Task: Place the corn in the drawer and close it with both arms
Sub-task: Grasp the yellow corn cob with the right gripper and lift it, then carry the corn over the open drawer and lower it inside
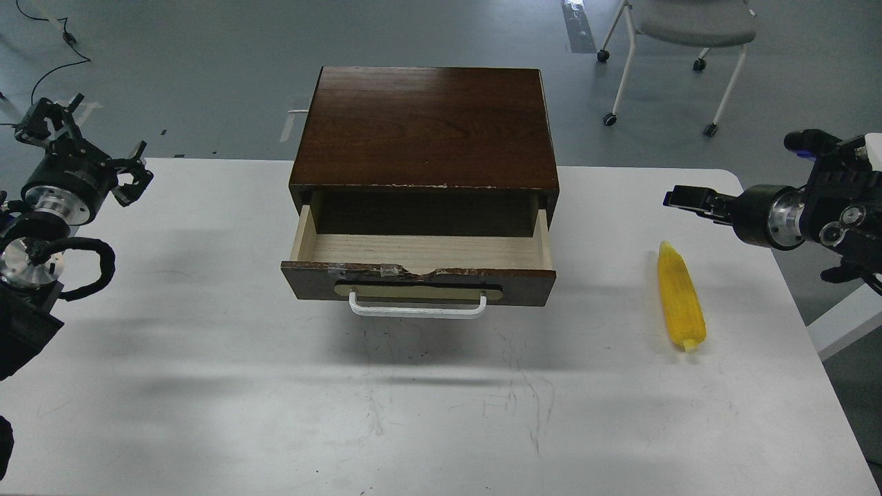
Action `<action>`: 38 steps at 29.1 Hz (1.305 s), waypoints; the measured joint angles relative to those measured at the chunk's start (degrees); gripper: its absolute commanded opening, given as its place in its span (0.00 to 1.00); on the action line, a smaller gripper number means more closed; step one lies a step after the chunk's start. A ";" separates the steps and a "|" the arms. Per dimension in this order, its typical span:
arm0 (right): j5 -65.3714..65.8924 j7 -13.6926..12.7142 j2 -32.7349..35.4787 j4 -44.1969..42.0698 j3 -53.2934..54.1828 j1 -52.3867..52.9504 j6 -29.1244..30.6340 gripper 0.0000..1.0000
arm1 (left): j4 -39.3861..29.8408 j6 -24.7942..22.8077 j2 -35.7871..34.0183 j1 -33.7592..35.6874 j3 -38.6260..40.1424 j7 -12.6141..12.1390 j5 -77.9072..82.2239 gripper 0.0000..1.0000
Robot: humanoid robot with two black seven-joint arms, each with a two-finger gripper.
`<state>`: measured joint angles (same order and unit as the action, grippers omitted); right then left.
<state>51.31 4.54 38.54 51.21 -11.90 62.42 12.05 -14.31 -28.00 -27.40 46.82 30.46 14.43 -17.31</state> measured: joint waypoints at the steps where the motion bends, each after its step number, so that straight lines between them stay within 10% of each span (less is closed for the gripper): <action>1: -0.01 -0.02 -0.62 0.02 -0.52 -0.70 -0.60 0.94 | 0.00 0.00 0.00 -0.05 -0.03 0.00 0.00 0.98; 8: 0.01 -0.55 -1.86 0.27 -2.08 -2.61 -2.01 0.75 | -0.02 0.00 -0.30 -0.15 -0.14 0.00 0.00 0.98; 19: 0.09 -1.08 -1.97 1.61 -4.59 -3.79 -3.52 0.06 | 0.04 0.00 -0.21 -0.88 -0.27 0.02 0.00 0.98; 38: 16.22 -0.24 -0.38 13.16 -4.68 26.39 -7.82 0.00 | -0.01 0.00 -1.29 -0.82 -0.84 -0.18 0.34 0.98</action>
<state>67.53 4.30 38.16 64.37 -16.58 88.80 4.23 -14.32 -28.00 -28.68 46.00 29.62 14.25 -16.97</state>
